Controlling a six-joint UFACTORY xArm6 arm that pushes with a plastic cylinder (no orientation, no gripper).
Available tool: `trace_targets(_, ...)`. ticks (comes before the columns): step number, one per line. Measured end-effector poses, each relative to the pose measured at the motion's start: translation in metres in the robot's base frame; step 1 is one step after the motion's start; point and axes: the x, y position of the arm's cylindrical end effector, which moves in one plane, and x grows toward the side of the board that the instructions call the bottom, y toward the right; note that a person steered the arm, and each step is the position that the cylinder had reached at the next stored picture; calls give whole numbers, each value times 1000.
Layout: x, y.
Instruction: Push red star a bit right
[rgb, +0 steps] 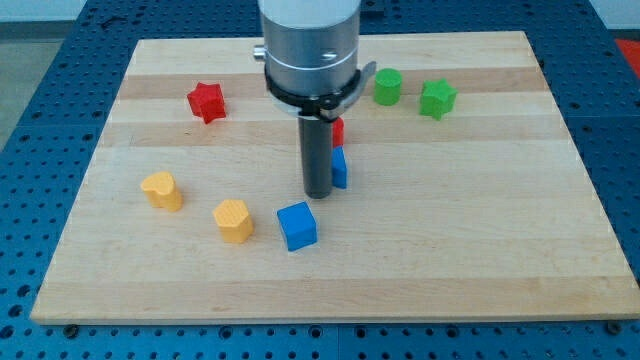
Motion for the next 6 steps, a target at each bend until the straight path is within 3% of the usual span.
trace_targets(3,-69,-164)
trace_targets(5,-136,-173)
trace_targets(6,-143,-153)
